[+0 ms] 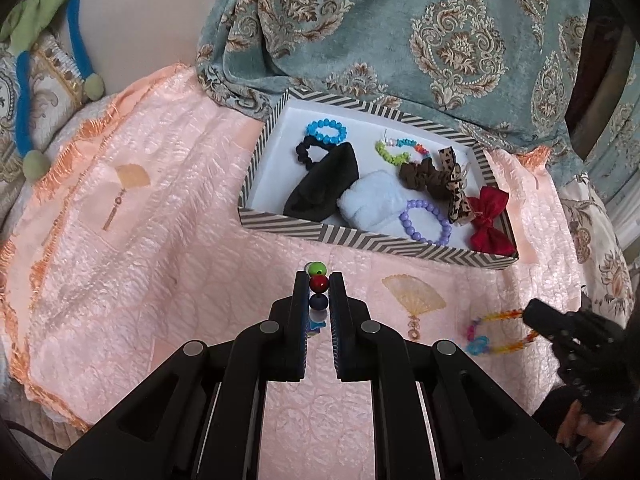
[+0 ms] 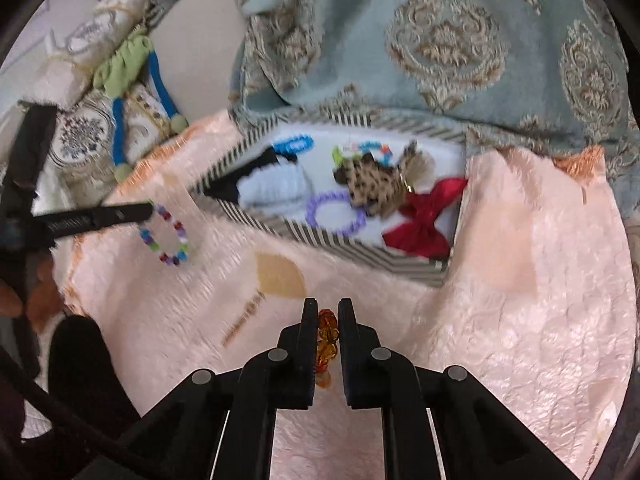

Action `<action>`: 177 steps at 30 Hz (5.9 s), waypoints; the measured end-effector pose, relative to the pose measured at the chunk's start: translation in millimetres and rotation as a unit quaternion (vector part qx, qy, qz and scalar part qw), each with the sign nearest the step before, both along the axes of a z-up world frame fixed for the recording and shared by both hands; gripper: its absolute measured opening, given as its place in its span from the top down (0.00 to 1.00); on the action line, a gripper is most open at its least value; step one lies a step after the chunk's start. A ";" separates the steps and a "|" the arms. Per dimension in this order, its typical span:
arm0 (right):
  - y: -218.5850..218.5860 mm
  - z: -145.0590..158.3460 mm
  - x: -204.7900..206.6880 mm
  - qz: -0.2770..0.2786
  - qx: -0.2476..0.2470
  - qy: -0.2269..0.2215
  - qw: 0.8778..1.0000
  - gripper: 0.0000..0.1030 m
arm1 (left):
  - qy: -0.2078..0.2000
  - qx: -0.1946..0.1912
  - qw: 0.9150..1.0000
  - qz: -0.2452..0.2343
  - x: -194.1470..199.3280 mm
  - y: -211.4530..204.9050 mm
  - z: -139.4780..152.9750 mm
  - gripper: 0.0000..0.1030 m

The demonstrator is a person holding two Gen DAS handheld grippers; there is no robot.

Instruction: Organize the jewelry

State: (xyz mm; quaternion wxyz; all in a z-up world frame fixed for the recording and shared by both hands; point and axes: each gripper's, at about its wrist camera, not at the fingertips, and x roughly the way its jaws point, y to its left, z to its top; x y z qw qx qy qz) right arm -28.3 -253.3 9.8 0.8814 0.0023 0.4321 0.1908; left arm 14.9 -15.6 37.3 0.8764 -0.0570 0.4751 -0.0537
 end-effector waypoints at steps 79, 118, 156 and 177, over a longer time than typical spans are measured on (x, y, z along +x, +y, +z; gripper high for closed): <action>5.3 54.5 213.0 -0.029 -0.025 -0.045 0.998 0.91 | 0.006 0.012 0.999 -0.036 175.5 -87.1 9.4 0.92; -32.6 -53.8 269.8 -0.106 -0.076 0.036 0.991 0.91 | 0.051 0.045 0.997 -0.021 196.9 -89.6 -70.6 0.89; -7.7 2.2 139.8 -0.118 -0.013 -0.022 0.993 0.50 | -0.009 0.062 0.998 0.015 110.2 -75.4 -27.6 0.60; 15.4 41.1 71.3 -0.129 -0.003 -0.067 0.989 0.37 | -0.095 0.088 0.991 0.043 40.2 -62.9 28.4 0.60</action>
